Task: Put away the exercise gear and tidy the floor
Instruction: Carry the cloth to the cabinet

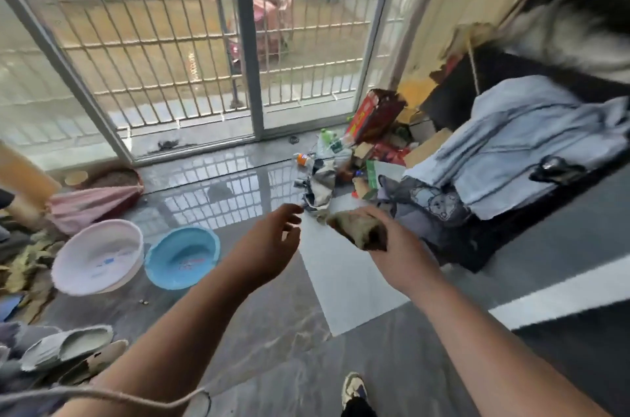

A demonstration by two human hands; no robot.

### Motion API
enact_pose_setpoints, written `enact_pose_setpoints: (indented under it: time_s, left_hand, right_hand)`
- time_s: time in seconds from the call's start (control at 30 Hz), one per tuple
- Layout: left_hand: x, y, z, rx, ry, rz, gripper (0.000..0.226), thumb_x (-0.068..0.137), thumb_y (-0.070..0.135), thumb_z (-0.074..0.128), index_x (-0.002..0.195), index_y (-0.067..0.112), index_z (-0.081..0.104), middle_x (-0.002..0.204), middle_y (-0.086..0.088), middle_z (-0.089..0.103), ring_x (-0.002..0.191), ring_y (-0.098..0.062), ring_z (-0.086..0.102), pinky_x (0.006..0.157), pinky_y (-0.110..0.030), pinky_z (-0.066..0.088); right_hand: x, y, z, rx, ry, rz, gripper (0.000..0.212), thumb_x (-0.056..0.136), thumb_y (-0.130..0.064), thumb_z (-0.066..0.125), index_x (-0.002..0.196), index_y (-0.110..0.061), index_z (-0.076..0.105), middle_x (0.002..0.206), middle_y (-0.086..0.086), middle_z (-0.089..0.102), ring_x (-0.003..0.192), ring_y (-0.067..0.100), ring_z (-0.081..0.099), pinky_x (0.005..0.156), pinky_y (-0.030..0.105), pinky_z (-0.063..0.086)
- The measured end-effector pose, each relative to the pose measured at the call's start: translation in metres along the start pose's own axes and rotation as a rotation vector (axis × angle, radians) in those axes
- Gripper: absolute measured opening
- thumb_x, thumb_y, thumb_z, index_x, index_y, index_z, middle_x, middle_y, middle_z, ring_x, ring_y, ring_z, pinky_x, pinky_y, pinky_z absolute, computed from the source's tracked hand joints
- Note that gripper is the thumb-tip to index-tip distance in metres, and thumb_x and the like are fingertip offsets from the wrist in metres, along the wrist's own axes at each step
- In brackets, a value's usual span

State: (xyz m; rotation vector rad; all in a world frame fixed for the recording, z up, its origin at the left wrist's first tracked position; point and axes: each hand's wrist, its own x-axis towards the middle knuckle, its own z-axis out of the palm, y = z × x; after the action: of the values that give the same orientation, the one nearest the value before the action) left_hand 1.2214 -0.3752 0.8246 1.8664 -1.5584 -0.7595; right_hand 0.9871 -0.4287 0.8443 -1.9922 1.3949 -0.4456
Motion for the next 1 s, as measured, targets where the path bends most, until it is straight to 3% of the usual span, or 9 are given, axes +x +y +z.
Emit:
enact_pose_setpoints:
  time_s: [0.07,0.17,0.27,0.37,0.47,0.63,0.8,0.93,1.0]
  left_hand:
    - [-0.011,0.008,0.001,0.186,-0.088,0.179,0.042,0.098,0.026,0.049,0.139,0.031,0.044,0.135,0.009,0.056,0.121,-0.010,0.052,0.095,-0.025,0.039]
    - [-0.027,0.023,0.023,0.409,-0.195,0.395,0.059,0.097,0.029,0.048,0.152,0.031,0.026,0.156,0.003,0.035,0.145,-0.022,0.027,0.116,-0.036,0.027]
    - [-0.044,0.051,0.060,0.546,-0.307,0.559,0.066,0.100,0.036,0.041,0.156,0.030,0.008,0.164,-0.001,0.014,0.152,-0.027,0.004,0.122,-0.044,0.012]
    - [-0.072,0.089,0.103,0.603,-0.408,0.723,0.065,0.100,0.042,0.032,0.156,0.031,0.002,0.166,-0.002,0.005,0.152,-0.028,-0.005,0.122,-0.048,0.005]
    - [-0.111,0.142,0.153,0.594,-0.447,0.921,0.066,0.094,0.048,0.021,0.156,0.031,0.003,0.165,-0.002,0.007,0.152,-0.030,-0.005,0.121,-0.050,0.003]
    - [-0.197,0.232,0.254,0.589,-0.576,1.163,0.067,0.100,0.040,0.035,0.156,0.031,-0.001,0.166,-0.001,0.004,0.152,-0.027,-0.006,0.122,-0.049,0.004]
    - [-0.324,0.329,0.376,0.550,-0.665,1.414,0.065,0.100,0.041,0.037,0.155,0.031,0.004,0.165,0.000,0.008,0.152,-0.026,-0.003,0.122,-0.050,0.007]
    - [-0.429,0.393,0.456,0.509,-0.715,1.624,0.066,0.094,0.040,0.043,0.153,0.026,0.018,0.158,-0.005,0.029,0.149,-0.031,0.018,0.119,-0.053,0.019]
    - [-0.479,0.425,0.492,0.500,-0.744,1.700,0.066,0.094,0.040,0.043,0.152,0.028,0.015,0.159,-0.004,0.029,0.149,-0.030,0.019,0.120,-0.051,0.018]
  right_hand:
    - [-0.040,0.000,-0.011,-0.137,0.120,0.004,0.062,0.087,-0.008,0.060,0.138,-0.040,0.044,0.129,-0.008,0.059,0.113,0.013,0.055,0.091,0.031,0.047]
    - [-0.105,0.011,-0.023,-0.247,0.261,0.019,0.068,0.081,0.007,0.060,0.140,-0.025,0.046,0.140,-0.002,0.049,0.125,0.008,0.041,0.102,0.027,0.039]
    - [-0.172,0.039,-0.035,-0.366,0.350,0.124,0.075,0.082,0.005,0.055,0.149,-0.026,0.035,0.153,-0.004,0.036,0.140,0.013,0.032,0.115,0.027,0.029]
    - [-0.251,0.068,-0.047,-0.400,0.446,0.196,0.077,0.080,0.005,0.053,0.149,-0.024,0.037,0.153,-0.004,0.037,0.141,0.012,0.032,0.116,0.032,0.030]
    - [-0.338,0.094,-0.057,-0.454,0.588,0.321,0.069,0.084,-0.001,0.060,0.146,-0.022,0.043,0.152,-0.002,0.041,0.138,0.015,0.037,0.117,0.030,0.028]
    - [-0.482,0.129,-0.073,-0.379,0.787,0.534,0.054,0.077,-0.001,0.065,0.129,-0.018,0.062,0.129,-0.001,0.060,0.118,0.006,0.050,0.104,0.011,0.027]
    - [-0.664,0.186,-0.080,-0.442,0.857,0.801,0.079,0.067,-0.002,0.072,0.139,-0.024,0.051,0.141,-0.003,0.052,0.125,0.018,0.048,0.106,0.027,0.038]
    - [-0.800,0.210,-0.099,-0.453,0.898,1.017,0.080,0.066,-0.002,0.070,0.139,-0.028,0.049,0.141,-0.007,0.050,0.123,0.020,0.050,0.102,0.032,0.045]
    - [-0.859,0.222,-0.108,-0.437,0.924,1.109,0.077,0.066,-0.002,0.072,0.136,-0.028,0.053,0.139,-0.007,0.053,0.120,0.021,0.052,0.099,0.033,0.046]
